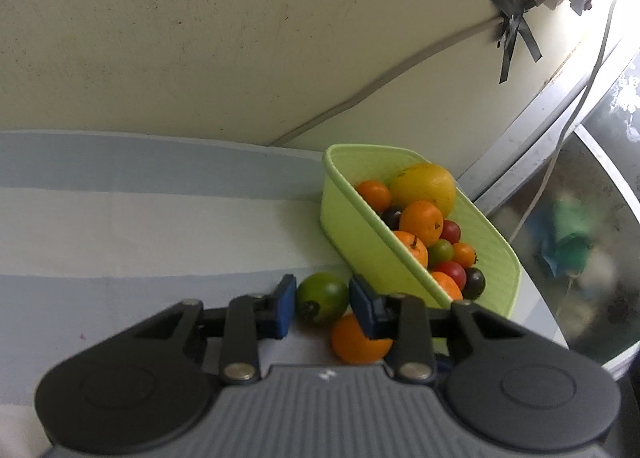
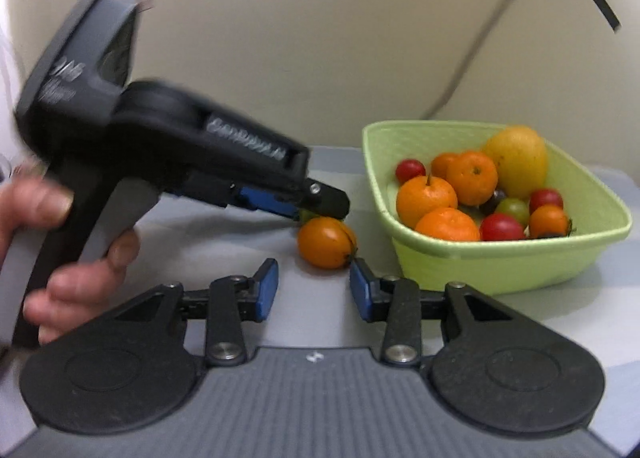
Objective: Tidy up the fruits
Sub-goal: 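Grasp a green tomato with the left gripper while the right gripper grasps an orange tomato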
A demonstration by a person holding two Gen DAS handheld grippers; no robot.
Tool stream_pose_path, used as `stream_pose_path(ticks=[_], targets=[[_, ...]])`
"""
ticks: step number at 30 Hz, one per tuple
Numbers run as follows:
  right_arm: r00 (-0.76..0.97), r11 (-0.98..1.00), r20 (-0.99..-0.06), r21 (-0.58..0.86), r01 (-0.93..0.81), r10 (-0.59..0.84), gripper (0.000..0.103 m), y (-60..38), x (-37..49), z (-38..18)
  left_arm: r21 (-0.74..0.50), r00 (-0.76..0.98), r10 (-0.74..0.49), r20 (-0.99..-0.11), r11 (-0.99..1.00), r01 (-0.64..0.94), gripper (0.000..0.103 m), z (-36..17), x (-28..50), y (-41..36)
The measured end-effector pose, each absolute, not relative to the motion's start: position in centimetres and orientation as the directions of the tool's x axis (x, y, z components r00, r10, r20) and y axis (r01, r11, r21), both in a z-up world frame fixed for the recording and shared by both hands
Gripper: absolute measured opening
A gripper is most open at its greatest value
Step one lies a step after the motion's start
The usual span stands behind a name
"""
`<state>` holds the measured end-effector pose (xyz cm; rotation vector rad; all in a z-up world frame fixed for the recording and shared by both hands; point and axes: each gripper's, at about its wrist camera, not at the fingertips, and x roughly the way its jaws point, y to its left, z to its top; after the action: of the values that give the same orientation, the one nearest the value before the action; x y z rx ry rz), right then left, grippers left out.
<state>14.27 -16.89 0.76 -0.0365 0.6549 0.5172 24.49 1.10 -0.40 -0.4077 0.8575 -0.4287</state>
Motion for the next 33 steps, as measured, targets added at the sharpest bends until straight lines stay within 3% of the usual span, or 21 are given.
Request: stream_pose_path(ticks=[4, 6, 9, 13, 20, 26, 33], targets=[[0.67, 0.884, -0.588, 0.199, -0.423, 0.453, 0.045, -17.1, 15.9, 0.7, -0.528, 0.585, -0.523, -0.619, 0.83, 0.183, 0.029, -0.5, 23.4, 1.8], [0.676, 0.887, -0.585, 0.2, -0.416, 0.449, 0.037, -17.2, 16.0, 0.7, -0.538, 0.588, -0.526, -0.614, 0.825, 0.175, 0.029, -0.3, 22.5, 2.1], [0.661, 0.872, -0.58, 0.213, -0.442, 0.476, 0.037, -17.2, 14.7, 0.9, -0.535, 0.592, -0.519, -0.617, 0.828, 0.167, 0.029, 0.0, 20.4, 2.3], [0.653, 0.84, -0.569, 0.131, -0.527, 0.499, 0.037, -17.7, 9.8, 1.4, -0.544, 0.577, -0.542, -0.61, 0.817, 0.192, 0.029, 0.2, 15.6, 2.3], [0.579, 0.755, -0.562, 0.131, -0.642, 0.59, 0.037, -20.8, 0.5, 1.8, -0.549, 0.566, -0.579, -0.586, 0.798, 0.248, 0.029, 0.7, 5.8, 1.2], [0.587, 0.737, -0.536, 0.101, -0.668, 0.606, 0.037, -22.0, -5.9, 1.0, -0.444, 0.61, -0.52, -0.598, 0.849, 0.288, 0.03, 1.5, -0.2, -0.9], [0.623, 0.752, -0.519, 0.059, -0.657, 0.585, 0.039, -21.3, -6.9, 0.0, -0.345, 0.649, -0.452, -0.612, 0.891, 0.295, 0.033, 2.0, -1.7, -2.0]])
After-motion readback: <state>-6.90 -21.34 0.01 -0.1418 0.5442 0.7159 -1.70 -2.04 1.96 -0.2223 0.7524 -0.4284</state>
